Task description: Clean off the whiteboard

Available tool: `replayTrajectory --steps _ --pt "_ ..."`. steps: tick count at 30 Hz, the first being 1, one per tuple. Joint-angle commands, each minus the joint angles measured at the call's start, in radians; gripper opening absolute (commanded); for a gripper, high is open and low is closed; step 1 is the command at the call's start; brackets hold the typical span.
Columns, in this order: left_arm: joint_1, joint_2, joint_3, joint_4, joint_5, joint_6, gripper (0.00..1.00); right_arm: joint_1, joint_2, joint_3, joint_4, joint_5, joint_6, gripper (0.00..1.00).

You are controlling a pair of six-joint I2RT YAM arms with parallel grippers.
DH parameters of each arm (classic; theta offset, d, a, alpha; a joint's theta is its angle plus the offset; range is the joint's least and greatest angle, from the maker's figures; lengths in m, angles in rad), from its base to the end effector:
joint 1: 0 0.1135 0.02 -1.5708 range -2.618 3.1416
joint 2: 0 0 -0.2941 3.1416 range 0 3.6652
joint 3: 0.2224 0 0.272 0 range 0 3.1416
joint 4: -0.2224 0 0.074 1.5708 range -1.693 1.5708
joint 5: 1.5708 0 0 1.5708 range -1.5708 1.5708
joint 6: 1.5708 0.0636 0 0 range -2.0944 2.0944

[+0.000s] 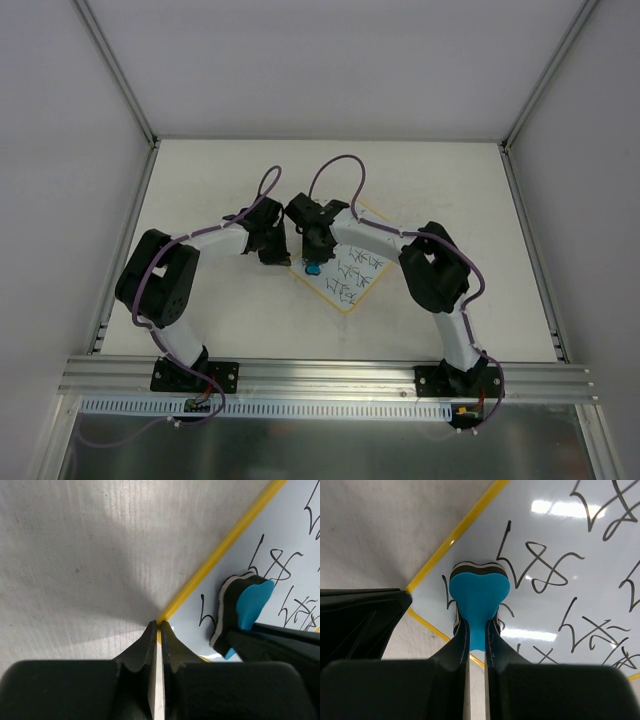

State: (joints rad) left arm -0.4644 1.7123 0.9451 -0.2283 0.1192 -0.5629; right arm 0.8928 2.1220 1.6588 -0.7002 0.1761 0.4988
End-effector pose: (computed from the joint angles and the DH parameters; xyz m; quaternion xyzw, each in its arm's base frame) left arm 0.3263 -0.1719 0.1486 -0.0302 0.9569 -0.1889 0.2186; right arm 0.3175 0.3764 0.1737 -0.1735 0.9601 0.0631 0.2099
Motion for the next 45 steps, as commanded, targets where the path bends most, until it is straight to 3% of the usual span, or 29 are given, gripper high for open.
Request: replayTrajectory --steps 1,10,14,18,27,31,34,45 --pt "-0.017 0.059 -0.066 -0.126 -0.069 0.011 0.0 -0.061 -0.016 -0.102 -0.097 0.028 0.046 0.0" --pt "-0.016 0.066 -0.062 -0.129 -0.069 0.009 0.0 -0.221 -0.203 -0.327 -0.078 0.106 0.026 0.0" --pt "-0.014 0.064 -0.057 -0.131 -0.058 0.008 0.0 -0.267 -0.224 -0.393 -0.05 0.066 -0.021 0.0" --pt "-0.016 0.058 -0.054 -0.129 -0.046 0.009 0.0 -0.244 -0.198 -0.363 -0.004 -0.025 -0.083 0.0" --pt "-0.016 0.066 -0.043 -0.129 -0.016 0.001 0.0 -0.06 -0.06 -0.15 -0.007 -0.205 -0.184 0.0" --pt "-0.016 0.066 -0.043 -0.131 -0.02 -0.003 0.0 -0.034 0.009 -0.07 -0.041 -0.243 -0.194 0.0" --pt "-0.016 0.066 -0.045 -0.129 -0.026 -0.008 0.0 -0.043 0.003 -0.06 -0.103 -0.185 -0.183 0.0" --pt "-0.01 0.063 -0.045 -0.131 -0.035 -0.008 0.0 -0.267 -0.272 -0.421 -0.096 -0.039 -0.169 0.0"
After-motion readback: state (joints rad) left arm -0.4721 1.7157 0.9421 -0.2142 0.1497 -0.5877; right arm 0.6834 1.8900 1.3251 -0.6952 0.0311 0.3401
